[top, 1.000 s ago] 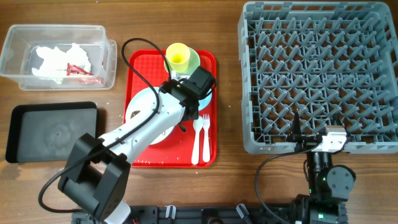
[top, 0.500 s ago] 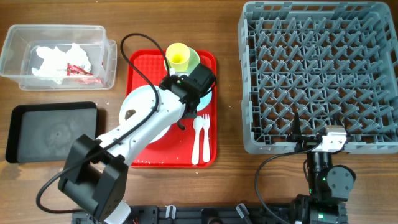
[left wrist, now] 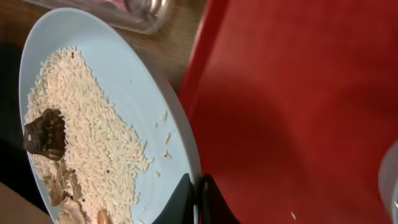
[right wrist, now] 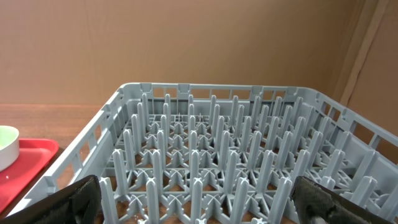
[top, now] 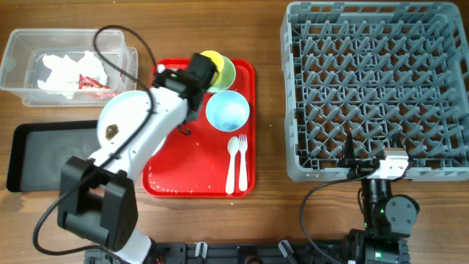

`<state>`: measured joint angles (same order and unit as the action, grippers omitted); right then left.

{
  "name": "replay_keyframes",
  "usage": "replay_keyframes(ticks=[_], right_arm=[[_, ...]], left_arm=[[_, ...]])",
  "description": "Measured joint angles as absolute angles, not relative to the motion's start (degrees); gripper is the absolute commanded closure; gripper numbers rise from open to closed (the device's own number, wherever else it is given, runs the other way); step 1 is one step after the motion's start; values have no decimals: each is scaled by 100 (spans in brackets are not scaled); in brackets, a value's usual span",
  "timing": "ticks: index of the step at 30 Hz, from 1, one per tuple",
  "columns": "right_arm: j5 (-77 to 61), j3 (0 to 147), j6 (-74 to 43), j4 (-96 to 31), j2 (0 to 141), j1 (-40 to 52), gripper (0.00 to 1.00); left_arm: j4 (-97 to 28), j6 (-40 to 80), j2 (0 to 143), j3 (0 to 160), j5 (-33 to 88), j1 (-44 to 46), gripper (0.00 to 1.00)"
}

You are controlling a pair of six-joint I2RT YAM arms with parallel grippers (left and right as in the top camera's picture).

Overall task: Sort waste into correct bins and load items into the dishwasher rack
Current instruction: 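Lift the plate and carry it left over the black tray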

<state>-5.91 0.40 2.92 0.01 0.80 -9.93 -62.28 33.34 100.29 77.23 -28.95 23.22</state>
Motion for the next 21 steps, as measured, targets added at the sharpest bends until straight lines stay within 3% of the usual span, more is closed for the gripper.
replay_keyframes(ticks=[12, 21], right_arm=[[-589, 38, 292, 1, 80, -993, 0], [-589, 38, 292, 1, 80, -993, 0]], left_arm=[[-5293, 3330, 9944, 7874, -2764, 687, 96], [-4600, 3155, 9915, 7876, -1533, -976, 96]])
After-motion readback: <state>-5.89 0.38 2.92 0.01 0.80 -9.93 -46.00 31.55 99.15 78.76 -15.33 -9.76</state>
